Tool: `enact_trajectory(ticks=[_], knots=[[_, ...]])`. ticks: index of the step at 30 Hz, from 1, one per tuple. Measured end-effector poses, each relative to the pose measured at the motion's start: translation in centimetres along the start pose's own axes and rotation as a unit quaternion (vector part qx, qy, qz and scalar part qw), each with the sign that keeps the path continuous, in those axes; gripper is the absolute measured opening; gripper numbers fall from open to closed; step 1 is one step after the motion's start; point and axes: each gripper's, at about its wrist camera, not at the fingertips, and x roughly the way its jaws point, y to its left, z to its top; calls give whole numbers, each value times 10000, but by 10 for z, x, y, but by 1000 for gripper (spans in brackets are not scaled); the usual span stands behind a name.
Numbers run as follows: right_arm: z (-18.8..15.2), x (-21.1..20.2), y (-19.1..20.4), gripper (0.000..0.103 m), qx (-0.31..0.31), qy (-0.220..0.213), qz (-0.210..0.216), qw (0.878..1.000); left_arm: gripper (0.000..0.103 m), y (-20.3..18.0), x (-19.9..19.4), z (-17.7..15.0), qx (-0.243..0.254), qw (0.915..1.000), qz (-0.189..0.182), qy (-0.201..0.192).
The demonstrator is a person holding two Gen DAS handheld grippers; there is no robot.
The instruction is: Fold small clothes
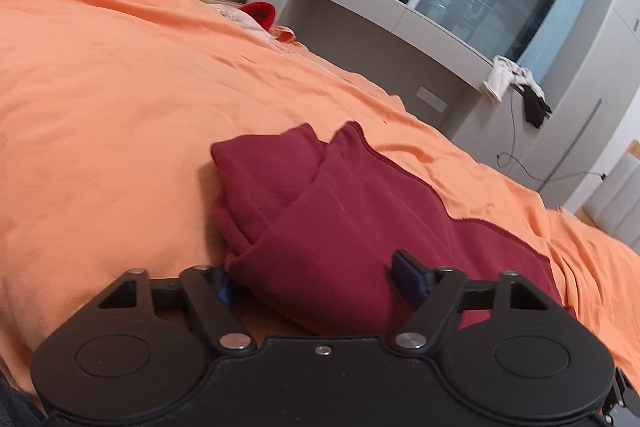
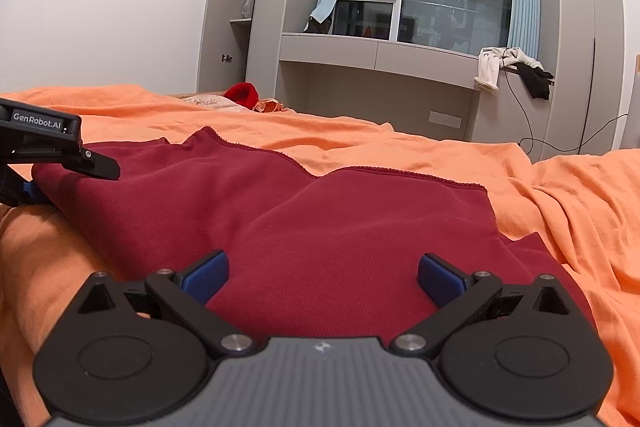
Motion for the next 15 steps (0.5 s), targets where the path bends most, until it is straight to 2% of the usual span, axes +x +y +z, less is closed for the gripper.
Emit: enact_trajectory(ticks=[1, 6, 10, 12, 15], knots=[[0, 0, 0, 103, -1, 0, -2, 10000, 71, 0, 1, 1, -34, 10000, 22, -14], [0, 0, 0, 103, -13, 10, -5, 10000, 46, 8, 0, 5, -285, 9994, 128, -120], [5, 0, -2, 103, -104, 127, 51, 9999, 32, 13, 4, 10, -442, 9989, 113, -113], [13, 0, -5, 103, -236, 267, 160, 9992, 22, 11, 4, 13, -378, 9992, 60, -116], [24, -5, -13, 103, -244, 368, 321, 9985, 17, 2, 3, 20, -131, 9996, -65, -256]])
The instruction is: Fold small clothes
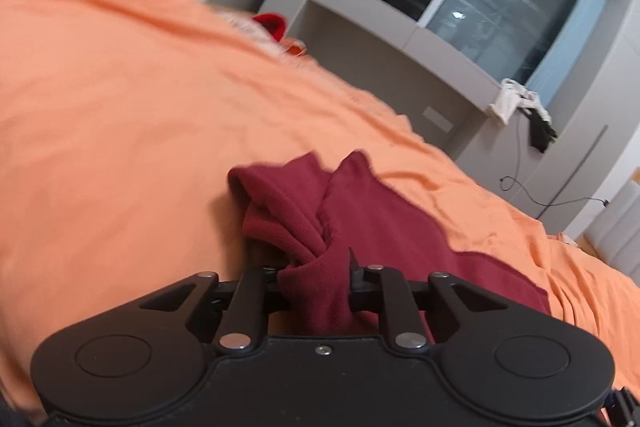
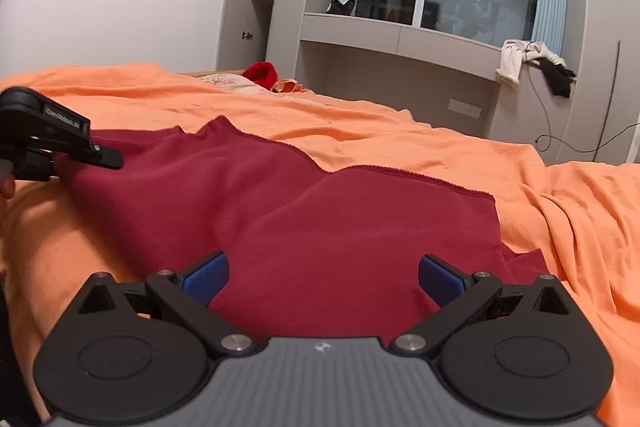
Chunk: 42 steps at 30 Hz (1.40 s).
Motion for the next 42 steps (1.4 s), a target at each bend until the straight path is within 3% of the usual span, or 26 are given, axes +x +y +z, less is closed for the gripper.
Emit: enact_trajectory(ticks=[5, 11, 17, 24, 27, 30, 34, 36, 40, 42], knots=[[6, -11, -14, 103, 28, -96, -141, 9999, 15, -37, -1, 21, 886, 9951, -383, -212], [6, -27, -48, 103, 325, -246, -603, 9973, 14, -108, 1, 38, 1978, 9764, -832, -239], [8, -49, -108, 103, 993, -424, -1086, 9882, 14, -181, -5, 22, 2910, 9453, -1475, -34], [1, -80, -178, 103, 2096, -628, -1378, 9660, 13, -234, -10, -39, 3756, 9021, -2079, 433], [-3, -85, -192, 103, 2348, -656, -1433, 9592, 14, -239, -7, -72, 4090, 8852, -2111, 671], [-10, -82, -198, 103, 2492, -562, -1337, 9575, 16, -239, -9, -102, 4556, 8643, -2028, 660], [-14, -69, -194, 103, 2582, -340, -1185, 9582, 34, -233, -15, -124, 4808, 8465, -2158, 751], [-17, -65, -189, 103, 2610, -252, -1146, 9582, 49, -229, -19, -131, 4814, 8433, -2255, 795], [-18, -54, -182, 103, 2621, -91, -1029, 9595, 63, -230, -27, -138, 4915, 8359, -2349, 679], [-17, -53, -179, 103, 2642, -91, -1009, 9591, 81, -228, -33, -136, 4888, 8377, -2362, 596]])
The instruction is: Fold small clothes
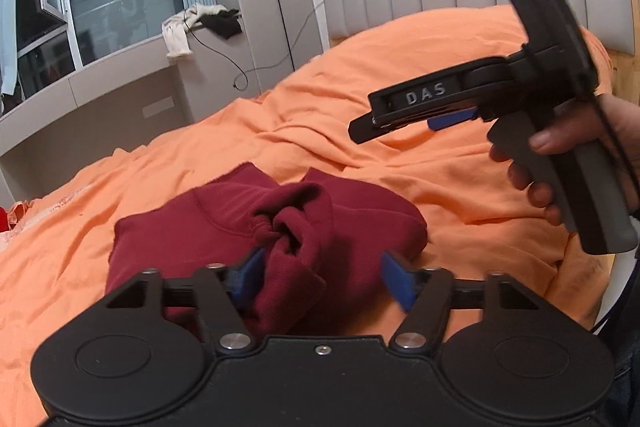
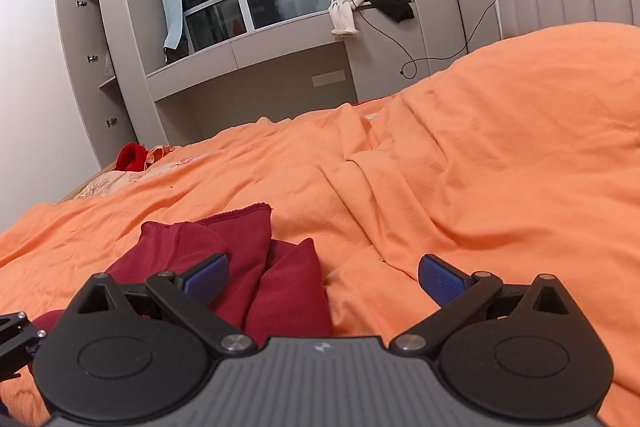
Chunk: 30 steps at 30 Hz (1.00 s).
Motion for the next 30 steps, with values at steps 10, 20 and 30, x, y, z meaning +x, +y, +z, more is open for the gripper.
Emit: enact_trajectory(ticks=[10, 20, 30], knots=[[6, 11, 15, 103, 154, 60, 580, 9982, 97, 18, -42, -4, -63, 9977, 618, -280], [6, 37, 40, 103, 195, 423, 1365, 9895, 99, 55, -58, -35, -288, 9931, 1116, 240], [8, 72, 49, 78, 644, 732, 1866, 9776, 64, 55, -50, -35, 72, 9937, 1073, 302]])
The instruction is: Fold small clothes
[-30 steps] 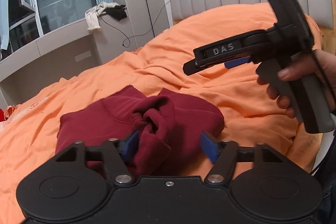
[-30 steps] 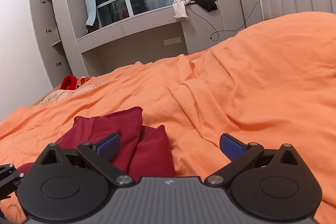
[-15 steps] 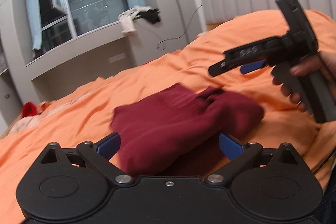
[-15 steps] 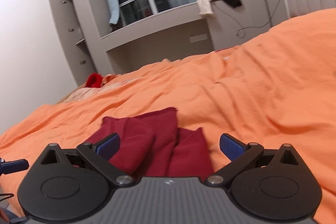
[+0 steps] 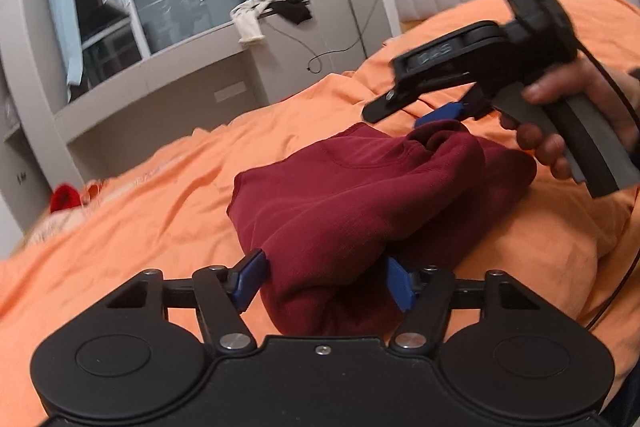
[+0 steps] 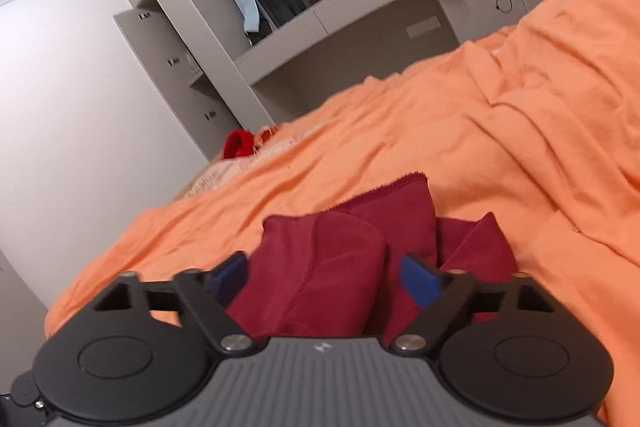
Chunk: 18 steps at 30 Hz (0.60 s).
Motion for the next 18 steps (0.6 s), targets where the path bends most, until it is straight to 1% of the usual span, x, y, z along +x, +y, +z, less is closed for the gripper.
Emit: enact_trajectory(ticks=[2, 3, 4, 5, 7, 8, 10, 11, 13, 18], knots=[[-2, 8, 0, 71, -32, 140, -129, 9998, 61, -2, 1, 0, 120, 9999, 14, 8], [-3, 11, -1, 64, -31, 223, -215, 9995, 57, -1, 1, -1, 165, 9999, 23, 9], [-4, 15, -1, 57, -24, 286, -268, 9992, 56, -1, 1, -1, 195, 9998, 38, 14], [-5, 17, -2, 54, -18, 327, -281, 9991, 54, 0, 1, -2, 205, 9998, 34, 15], [-7, 21, -3, 39, 5, 377, -269, 9989, 51, 1, 1, -2, 165, 9999, 4, 14], [-7, 21, -3, 36, -5, 389, -257, 9989, 50, 2, 0, -3, 145, 9999, 3, 13], [-8, 21, -1, 24, -82, 351, -267, 9990, 46, 2, 0, -3, 114, 9999, 38, -20], [-8, 20, 2, 22, -145, 313, -280, 9990, 45, 2, 0, -2, 95, 9999, 55, -37], [-7, 17, 5, 11, -248, 205, -299, 9990, 40, 1, 1, -1, 69, 9999, 79, -67], [2, 2, 13, 7, -420, -255, -255, 9985, 34, -3, 4, 10, 34, 9999, 13, -162]])
